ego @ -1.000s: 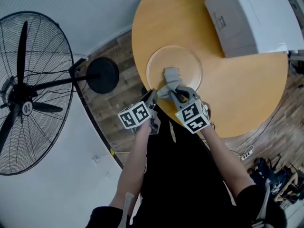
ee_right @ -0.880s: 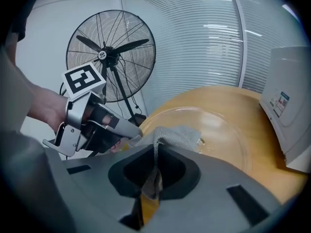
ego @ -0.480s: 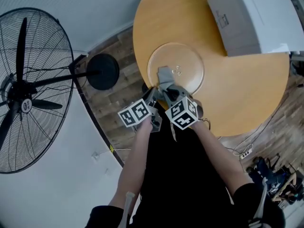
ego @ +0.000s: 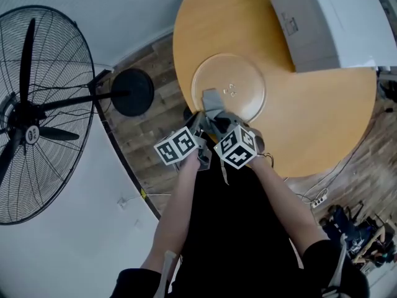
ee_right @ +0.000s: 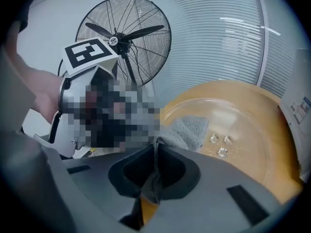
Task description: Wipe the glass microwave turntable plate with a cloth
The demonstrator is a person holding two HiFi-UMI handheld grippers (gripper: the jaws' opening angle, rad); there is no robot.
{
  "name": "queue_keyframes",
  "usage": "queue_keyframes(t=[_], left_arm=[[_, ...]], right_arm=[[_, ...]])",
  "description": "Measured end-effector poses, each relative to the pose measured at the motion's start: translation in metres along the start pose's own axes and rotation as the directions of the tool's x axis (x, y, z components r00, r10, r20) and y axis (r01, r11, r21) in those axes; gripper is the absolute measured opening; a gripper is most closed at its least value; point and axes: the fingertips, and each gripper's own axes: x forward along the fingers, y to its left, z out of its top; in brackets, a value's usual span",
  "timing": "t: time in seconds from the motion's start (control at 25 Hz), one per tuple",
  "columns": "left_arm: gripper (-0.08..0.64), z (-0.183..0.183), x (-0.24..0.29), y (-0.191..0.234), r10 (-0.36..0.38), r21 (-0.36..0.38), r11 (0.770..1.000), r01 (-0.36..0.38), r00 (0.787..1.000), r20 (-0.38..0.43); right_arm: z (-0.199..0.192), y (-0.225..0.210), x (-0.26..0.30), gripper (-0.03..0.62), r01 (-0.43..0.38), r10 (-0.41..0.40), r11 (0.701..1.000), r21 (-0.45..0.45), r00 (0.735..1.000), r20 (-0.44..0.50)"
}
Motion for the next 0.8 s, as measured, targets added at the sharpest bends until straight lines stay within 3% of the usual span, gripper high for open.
queue_keyframes(t=[0.36,0.8], left_arm=[[0.035,0.000,-0.001,0.001,0.009,0.006,1.000,-0.009,1.000,0.002],[0.034,0.000,0.000,0.000,0.000,0.012,1.000,0.000,1.000,-0.002]], right_arm=[[-0.036,-0.007,-0.022,0.025,-0.041,0.039,0.999,-0.015,0.995,-0.088],[-0.073,-0.056,-0.055,0.025,0.045,-0.039,0.998,0.047,0.991,-0.130]])
